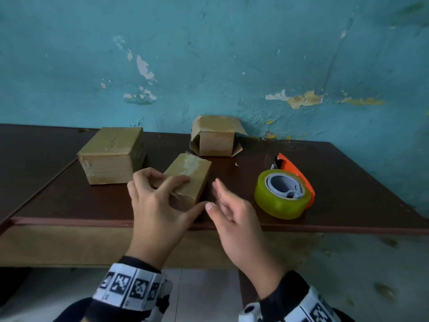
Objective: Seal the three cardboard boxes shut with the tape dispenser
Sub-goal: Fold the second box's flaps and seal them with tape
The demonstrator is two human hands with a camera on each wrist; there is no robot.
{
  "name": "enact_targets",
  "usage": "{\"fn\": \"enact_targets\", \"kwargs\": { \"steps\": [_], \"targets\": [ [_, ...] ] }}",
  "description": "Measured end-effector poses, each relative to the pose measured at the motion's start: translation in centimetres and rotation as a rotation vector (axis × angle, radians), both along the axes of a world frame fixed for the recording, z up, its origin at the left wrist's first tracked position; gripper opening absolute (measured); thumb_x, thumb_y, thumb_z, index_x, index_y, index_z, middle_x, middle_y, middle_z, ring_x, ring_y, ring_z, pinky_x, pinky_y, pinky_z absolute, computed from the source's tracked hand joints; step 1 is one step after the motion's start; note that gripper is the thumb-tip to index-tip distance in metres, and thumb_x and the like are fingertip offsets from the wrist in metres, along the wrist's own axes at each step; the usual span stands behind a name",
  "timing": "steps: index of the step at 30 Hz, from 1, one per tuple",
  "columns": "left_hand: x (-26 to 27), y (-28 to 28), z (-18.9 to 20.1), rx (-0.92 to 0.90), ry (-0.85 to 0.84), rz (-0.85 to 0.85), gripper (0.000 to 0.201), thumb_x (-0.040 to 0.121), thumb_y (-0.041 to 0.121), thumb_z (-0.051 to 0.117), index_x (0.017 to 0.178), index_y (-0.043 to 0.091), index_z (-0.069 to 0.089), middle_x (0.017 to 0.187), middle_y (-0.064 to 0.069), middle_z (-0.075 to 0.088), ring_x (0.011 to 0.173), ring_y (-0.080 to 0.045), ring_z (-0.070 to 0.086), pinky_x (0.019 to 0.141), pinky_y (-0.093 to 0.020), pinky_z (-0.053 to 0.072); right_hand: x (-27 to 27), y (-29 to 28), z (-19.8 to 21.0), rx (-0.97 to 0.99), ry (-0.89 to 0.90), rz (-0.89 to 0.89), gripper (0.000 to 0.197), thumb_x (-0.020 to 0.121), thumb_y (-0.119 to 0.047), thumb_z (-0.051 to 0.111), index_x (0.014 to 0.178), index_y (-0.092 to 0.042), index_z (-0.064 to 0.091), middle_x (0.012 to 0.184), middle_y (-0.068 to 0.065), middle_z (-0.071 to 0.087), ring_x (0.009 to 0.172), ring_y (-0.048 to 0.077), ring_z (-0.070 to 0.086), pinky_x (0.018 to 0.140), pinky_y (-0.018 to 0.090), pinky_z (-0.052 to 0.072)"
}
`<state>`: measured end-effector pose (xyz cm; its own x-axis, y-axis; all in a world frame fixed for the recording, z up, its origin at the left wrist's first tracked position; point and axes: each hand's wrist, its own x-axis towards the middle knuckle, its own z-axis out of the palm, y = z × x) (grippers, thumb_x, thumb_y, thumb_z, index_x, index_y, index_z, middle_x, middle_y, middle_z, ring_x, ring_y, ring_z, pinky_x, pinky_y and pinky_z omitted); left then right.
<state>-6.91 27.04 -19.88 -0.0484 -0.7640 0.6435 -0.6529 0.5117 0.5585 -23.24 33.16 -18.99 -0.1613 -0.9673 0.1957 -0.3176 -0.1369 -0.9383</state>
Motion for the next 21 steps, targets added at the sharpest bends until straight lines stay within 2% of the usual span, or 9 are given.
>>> {"fn": "enact_targets", "kwargs": {
  "steps": [1, 3, 5, 7, 9, 12, 15, 17, 21],
  "targets": [
    [-0.3, 0.1, -0.1, -0.001, -0.023, 0.004, 0.057, 0.067, 0.06, 0.084, 0.115, 0.03, 0.076, 0.124, -0.004, 0.041, 0.119, -0.026, 0.037, 0.098, -0.044, 0.042, 0.4, 0.0, 0.1, 0.011, 0.013, 0.013, 0.063, 0.105, -0.019, 0.059, 0.162, -0.018, 0.03, 0.137, -0.025, 0.06, 0.126, -0.019, 0.052, 0.103, 0.009, 0.043],
    [-0.9, 0.3, -0.4, 0.009, -0.065, -0.014, 0.055, 0.074, 0.062, 0.073, 0.119, 0.03, 0.075, 0.127, -0.001, 0.047, 0.125, -0.027, 0.039, 0.099, -0.046, 0.039, 1.1, -0.1, 0.2, 0.003, 0.036, 0.027, 0.068, 0.101, -0.033, 0.061, 0.162, -0.02, 0.032, 0.122, -0.021, 0.068, 0.122, -0.008, 0.06, 0.103, 0.019, 0.05],
    [-1.3, 0.4, -0.9, -0.004, -0.088, -0.089, 0.055, 0.083, 0.057, 0.062, 0.128, 0.026, 0.072, 0.136, 0.002, 0.054, 0.145, -0.026, 0.034, 0.111, -0.055, 0.033, 1.3, -0.2, 0.2, -0.016, 0.013, 0.024, 0.074, 0.095, -0.042, 0.059, 0.161, -0.022, 0.035, 0.133, -0.007, 0.067, 0.128, 0.002, 0.059, 0.11, 0.031, 0.051],
    [-1.7, 0.4, -1.3, -0.038, -0.101, -0.143, 0.056, 0.088, 0.047, 0.054, 0.135, 0.019, 0.069, 0.144, 0.003, 0.058, 0.159, -0.027, 0.019, 0.124, -0.059, 0.018, 1.6, -0.3, 0.5, -0.022, -0.016, 0.031, 0.073, 0.093, -0.043, 0.059, 0.16, -0.024, 0.039, 0.143, -0.012, 0.062, 0.134, -0.001, 0.055, 0.115, 0.033, 0.047],
    [-1.9, 0.5, -1.3, -0.087, -0.148, -0.12, 0.051, 0.091, 0.036, 0.055, 0.135, 0.013, 0.068, 0.146, 0.0, 0.061, 0.161, -0.027, 0.014, 0.126, -0.055, 0.012, 1.7, -0.6, 0.5, -0.001, -0.041, 0.039, 0.069, 0.093, -0.042, 0.06, 0.158, -0.029, 0.041, 0.144, -0.016, 0.061, 0.135, -0.003, 0.053, 0.114, 0.032, 0.046],
    [-1.7, 0.3, -1.2, -0.142, -0.246, -0.103, 0.044, 0.095, 0.026, 0.058, 0.134, 0.011, 0.069, 0.144, -0.005, 0.064, 0.159, -0.026, 0.025, 0.125, -0.049, 0.02, 1.8, -1.3, 0.6, 0.038, -0.003, 0.066, 0.059, 0.102, -0.024, 0.059, 0.157, -0.035, 0.041, 0.132, -0.019, 0.065, 0.125, -0.005, 0.06, 0.101, 0.02, 0.051],
    [-0.9, -0.2, -0.7, -0.123, -0.299, -0.039, 0.046, 0.092, 0.023, 0.052, 0.133, 0.013, 0.071, 0.143, -0.004, 0.065, 0.152, -0.026, 0.04, 0.122, -0.05, 0.026, 2.1, -1.7, 0.9, 0.066, 0.047, 0.115, 0.064, 0.104, -0.017, 0.059, 0.162, -0.023, 0.034, 0.154, -0.009, 0.052, 0.134, -0.008, 0.05, 0.102, 0.009, 0.044],
    [-0.5, -0.4, -0.4, -0.095, -0.321, 0.025, 0.047, 0.088, 0.013, 0.063, 0.133, 0.014, 0.071, 0.144, -0.005, 0.065, 0.149, -0.026, 0.045, 0.122, -0.051, 0.024, 2.4, -1.7, 1.3, 0.088, 0.056, 0.157, 0.064, 0.104, -0.016, 0.059, 0.162, -0.024, 0.033, 0.158, -0.011, 0.046, 0.134, -0.012, 0.045, 0.099, 0.003, 0.04],
    [-0.1, -1.2, 0.0, -0.088, -0.367, 0.062, 0.05, 0.077, 0.006, 0.079, 0.127, 0.009, 0.073, 0.136, -0.01, 0.069, 0.135, -0.035, 0.055, 0.111, -0.051, 0.038, 2.8, -1.4, 1.3, 0.08, 0.088, 0.15, 0.064, 0.102, -0.014, 0.058, 0.161, -0.027, 0.035, 0.155, -0.02, 0.048, 0.135, -0.016, 0.044, 0.11, 0.011, 0.038]
  ]
}}
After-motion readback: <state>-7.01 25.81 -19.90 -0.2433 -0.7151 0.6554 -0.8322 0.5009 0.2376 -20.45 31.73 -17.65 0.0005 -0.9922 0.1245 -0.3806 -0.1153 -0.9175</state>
